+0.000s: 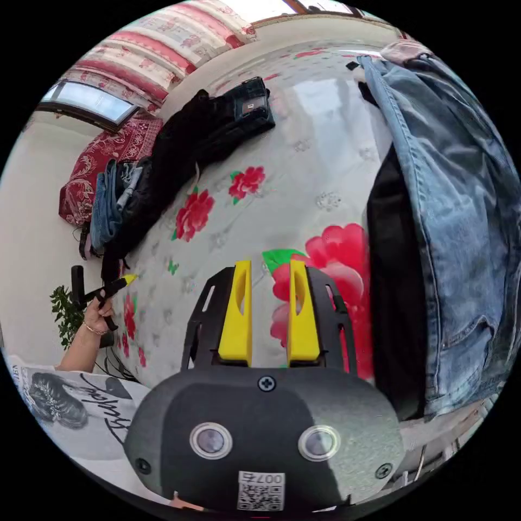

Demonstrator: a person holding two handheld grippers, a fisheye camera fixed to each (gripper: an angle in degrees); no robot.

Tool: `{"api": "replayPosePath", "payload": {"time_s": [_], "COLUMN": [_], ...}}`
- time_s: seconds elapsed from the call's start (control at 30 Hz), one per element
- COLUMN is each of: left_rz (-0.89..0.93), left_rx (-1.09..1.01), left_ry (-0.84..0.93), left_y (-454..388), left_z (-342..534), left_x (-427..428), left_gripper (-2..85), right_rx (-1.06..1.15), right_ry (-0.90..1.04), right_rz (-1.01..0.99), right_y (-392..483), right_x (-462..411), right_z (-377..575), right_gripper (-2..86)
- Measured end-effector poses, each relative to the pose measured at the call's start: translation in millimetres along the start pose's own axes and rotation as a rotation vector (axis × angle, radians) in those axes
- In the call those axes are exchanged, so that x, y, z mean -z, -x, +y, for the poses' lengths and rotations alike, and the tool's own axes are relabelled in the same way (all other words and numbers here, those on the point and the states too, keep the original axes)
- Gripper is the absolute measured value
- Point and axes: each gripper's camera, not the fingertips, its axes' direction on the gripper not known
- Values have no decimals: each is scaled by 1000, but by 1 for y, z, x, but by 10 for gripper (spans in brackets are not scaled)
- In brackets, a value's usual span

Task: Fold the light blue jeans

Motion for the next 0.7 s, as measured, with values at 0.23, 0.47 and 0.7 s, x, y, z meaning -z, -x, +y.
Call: {"api": "replayPosePath", "payload": {"time_s": [0.23,0.47,0.7], "left_rz": [53,114,128], "left_rx": [61,-75,-171], "left_ry": [91,85,64], "left_y": [-23,-63,-74], "left_z": [101,81,101], "left_x": [-14,-9,9], "left_gripper": [51,37,1], "right_rx": [-146,-220,-25], "right_ry": [-230,-26,-176], "right_rz": [604,469,299], "right_y": [-44,-78,-27], "right_x": [82,56,140], "right_z": [107,106,119], "right_gripper": [135,120,65]}}
